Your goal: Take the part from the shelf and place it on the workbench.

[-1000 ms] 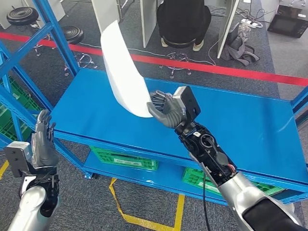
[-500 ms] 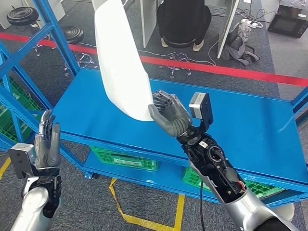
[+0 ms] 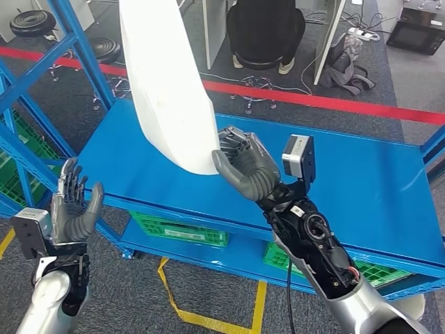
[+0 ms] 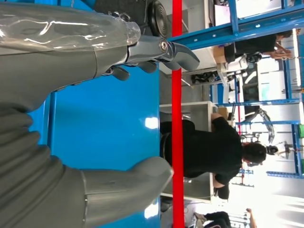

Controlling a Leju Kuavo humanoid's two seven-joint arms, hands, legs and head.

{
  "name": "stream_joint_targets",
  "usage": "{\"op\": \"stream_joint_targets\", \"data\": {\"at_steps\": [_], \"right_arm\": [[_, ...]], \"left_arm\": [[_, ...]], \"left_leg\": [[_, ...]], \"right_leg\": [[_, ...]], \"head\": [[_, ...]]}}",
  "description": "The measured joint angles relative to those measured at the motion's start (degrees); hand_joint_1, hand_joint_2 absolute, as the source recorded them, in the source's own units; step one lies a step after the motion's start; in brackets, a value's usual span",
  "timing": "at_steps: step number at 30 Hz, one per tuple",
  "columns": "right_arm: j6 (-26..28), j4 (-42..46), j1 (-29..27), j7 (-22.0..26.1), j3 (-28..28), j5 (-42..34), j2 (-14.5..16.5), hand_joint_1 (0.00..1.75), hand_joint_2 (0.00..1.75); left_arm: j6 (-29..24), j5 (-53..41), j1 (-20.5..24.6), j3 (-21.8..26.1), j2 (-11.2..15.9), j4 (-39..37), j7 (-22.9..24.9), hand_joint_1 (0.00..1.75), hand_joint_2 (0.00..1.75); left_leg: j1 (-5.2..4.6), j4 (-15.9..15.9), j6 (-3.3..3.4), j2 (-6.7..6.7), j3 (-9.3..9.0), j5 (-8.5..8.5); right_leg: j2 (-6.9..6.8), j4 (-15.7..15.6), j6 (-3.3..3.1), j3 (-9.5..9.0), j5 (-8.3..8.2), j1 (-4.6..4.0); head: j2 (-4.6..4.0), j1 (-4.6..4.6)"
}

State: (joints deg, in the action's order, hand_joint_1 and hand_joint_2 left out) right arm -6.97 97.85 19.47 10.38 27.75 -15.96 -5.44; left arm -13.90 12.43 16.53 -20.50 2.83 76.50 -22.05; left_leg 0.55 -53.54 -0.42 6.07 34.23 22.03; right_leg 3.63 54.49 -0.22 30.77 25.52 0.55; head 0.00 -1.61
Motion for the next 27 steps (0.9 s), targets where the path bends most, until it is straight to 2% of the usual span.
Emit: {"op": "stream_joint_targets", "data": {"at_steps": [27], "right_arm": [[0.49,1.55,-0.19,-0.63,0.16,1.38,-0.02,1.75,1.75]], "left_arm": [[1.34,-1.07,0.12,0.0,-0.07,0.63,-0.56,0.0,1.75]], "left_leg": [[0.0,0.0,0.0,0.0,0.0,0.0]], "right_leg": [[0.0,0.0,0.0,0.0,0.0,0.0]], "head": [[0.0,0.03]]}}
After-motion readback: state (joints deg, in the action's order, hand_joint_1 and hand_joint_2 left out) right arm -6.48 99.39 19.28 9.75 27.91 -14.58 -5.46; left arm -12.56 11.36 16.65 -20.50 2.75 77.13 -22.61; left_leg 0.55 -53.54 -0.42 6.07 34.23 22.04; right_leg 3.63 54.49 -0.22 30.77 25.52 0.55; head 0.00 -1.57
